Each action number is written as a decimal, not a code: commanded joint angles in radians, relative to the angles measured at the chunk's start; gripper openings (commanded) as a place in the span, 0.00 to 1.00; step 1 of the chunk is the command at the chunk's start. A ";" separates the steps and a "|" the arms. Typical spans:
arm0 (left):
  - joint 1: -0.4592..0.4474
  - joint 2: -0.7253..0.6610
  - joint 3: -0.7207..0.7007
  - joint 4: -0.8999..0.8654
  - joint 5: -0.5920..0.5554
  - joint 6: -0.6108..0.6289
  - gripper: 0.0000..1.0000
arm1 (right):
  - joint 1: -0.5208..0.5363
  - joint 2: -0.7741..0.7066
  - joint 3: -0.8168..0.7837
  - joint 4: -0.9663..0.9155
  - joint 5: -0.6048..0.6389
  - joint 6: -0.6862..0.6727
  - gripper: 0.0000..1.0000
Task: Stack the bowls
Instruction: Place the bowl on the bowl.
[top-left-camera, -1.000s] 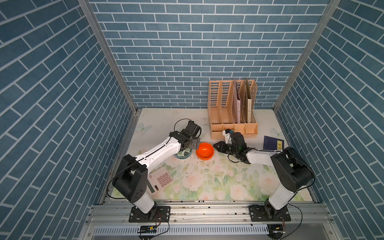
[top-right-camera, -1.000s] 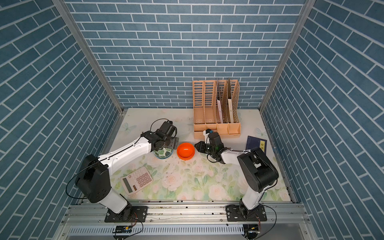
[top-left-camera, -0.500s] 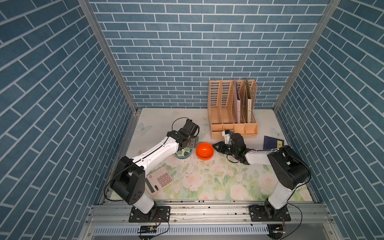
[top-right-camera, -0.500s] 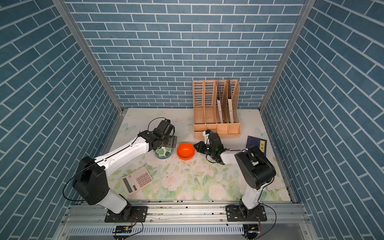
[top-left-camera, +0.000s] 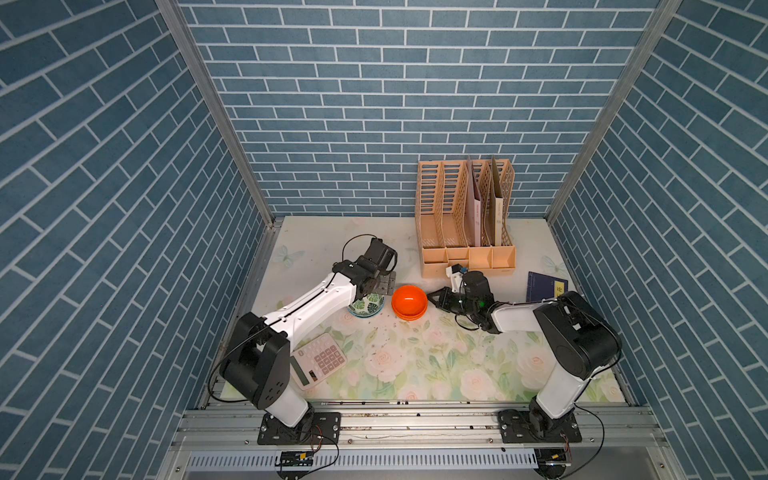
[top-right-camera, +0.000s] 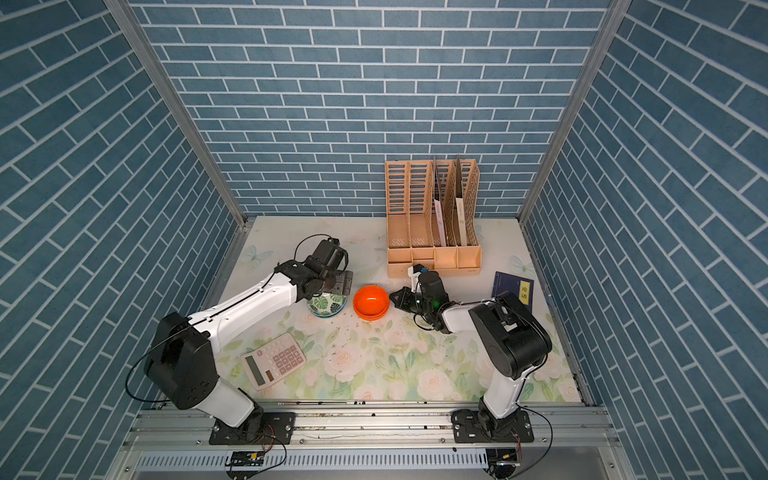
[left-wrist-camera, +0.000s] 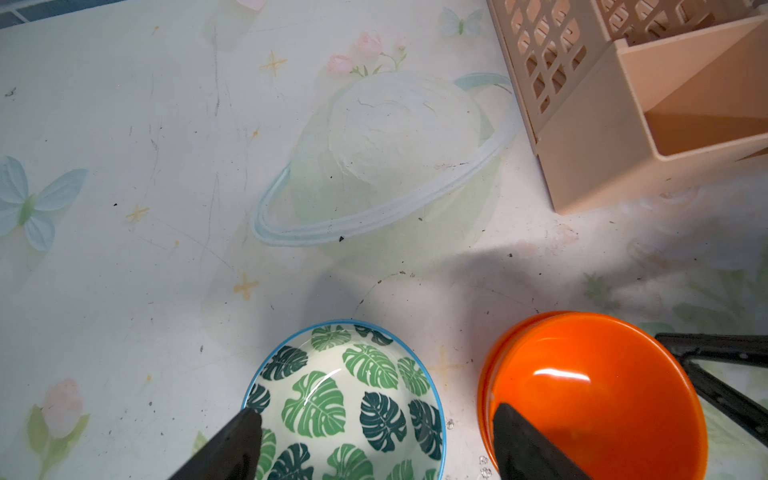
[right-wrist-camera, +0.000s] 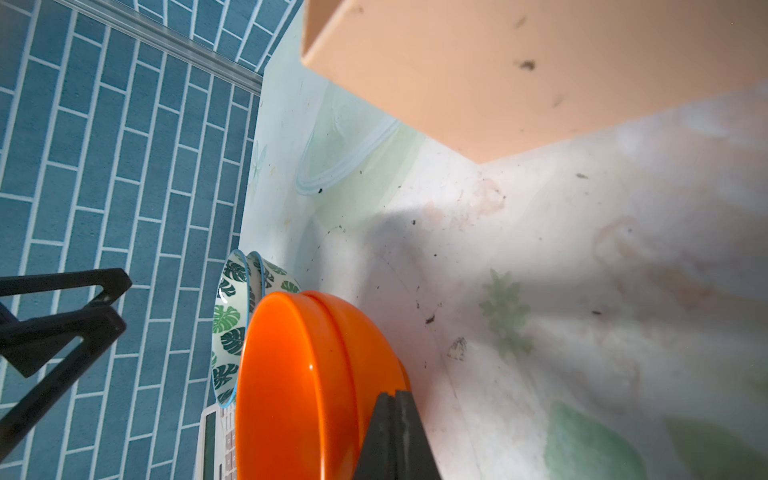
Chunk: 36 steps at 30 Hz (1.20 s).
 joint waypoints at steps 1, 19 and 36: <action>0.007 -0.015 0.018 -0.012 -0.005 0.002 0.90 | -0.011 -0.023 -0.011 0.032 -0.003 0.009 0.00; 0.008 -0.016 0.030 -0.022 -0.011 -0.003 0.90 | -0.043 -0.069 -0.027 -0.027 0.022 -0.049 0.00; 0.190 -0.165 -0.080 0.016 -0.035 -0.048 1.00 | -0.129 -0.358 0.012 -0.692 0.723 -0.246 1.00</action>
